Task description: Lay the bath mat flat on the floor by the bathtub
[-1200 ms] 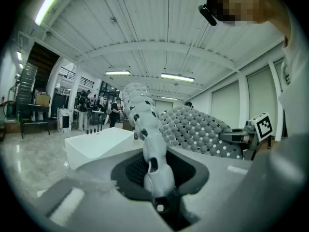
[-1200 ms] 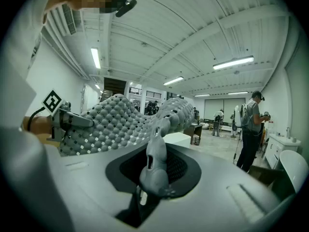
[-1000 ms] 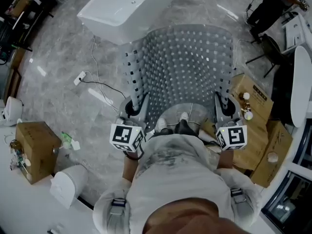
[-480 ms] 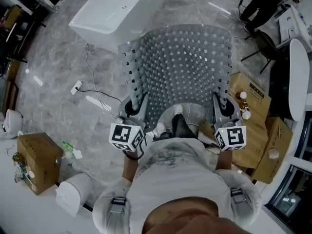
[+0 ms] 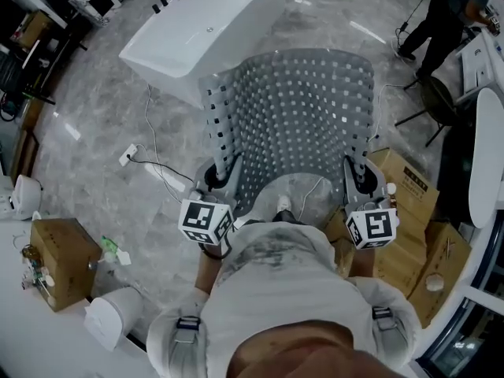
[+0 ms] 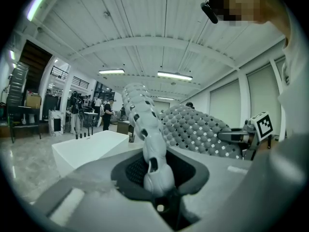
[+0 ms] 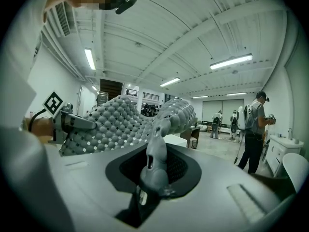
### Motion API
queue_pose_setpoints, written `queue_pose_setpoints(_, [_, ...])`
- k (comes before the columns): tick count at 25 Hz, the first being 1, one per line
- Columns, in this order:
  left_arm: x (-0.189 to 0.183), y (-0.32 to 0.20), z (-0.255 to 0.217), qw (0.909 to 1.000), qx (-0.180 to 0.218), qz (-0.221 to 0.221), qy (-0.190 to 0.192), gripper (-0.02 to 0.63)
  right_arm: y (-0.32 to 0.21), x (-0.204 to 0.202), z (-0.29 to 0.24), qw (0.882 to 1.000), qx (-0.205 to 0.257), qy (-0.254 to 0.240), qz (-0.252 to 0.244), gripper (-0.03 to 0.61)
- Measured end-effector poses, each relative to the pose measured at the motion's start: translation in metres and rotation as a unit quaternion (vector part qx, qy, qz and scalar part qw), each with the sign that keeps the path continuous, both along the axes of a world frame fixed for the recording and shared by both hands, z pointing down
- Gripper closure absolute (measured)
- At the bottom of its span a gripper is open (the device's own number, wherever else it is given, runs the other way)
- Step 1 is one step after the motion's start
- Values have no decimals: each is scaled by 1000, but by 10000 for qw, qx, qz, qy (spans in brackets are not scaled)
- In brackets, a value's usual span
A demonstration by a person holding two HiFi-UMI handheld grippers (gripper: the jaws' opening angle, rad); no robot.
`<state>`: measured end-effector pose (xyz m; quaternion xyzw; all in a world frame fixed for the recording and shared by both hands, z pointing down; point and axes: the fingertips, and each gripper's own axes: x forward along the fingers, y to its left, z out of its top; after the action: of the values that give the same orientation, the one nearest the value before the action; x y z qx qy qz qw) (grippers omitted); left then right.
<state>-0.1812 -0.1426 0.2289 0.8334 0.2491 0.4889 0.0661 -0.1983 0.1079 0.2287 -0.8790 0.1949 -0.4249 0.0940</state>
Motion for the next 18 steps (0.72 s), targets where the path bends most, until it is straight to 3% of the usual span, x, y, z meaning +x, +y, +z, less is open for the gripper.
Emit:
queue_pose_setpoints(6, [31, 25, 33, 10000, 73, 6, 58, 532, 26, 32, 38, 10000, 10, 89, -25, 523])
queue_pose_setpoints(11, [26, 23, 33, 9999, -30, 104, 30, 532, 25, 26, 33, 9999, -139, 89, -38, 522])
queue_pose_setpoints(18, [69, 27, 95, 9995, -235, 195, -85, 532, 26, 66, 82, 9995, -299, -28, 45, 522])
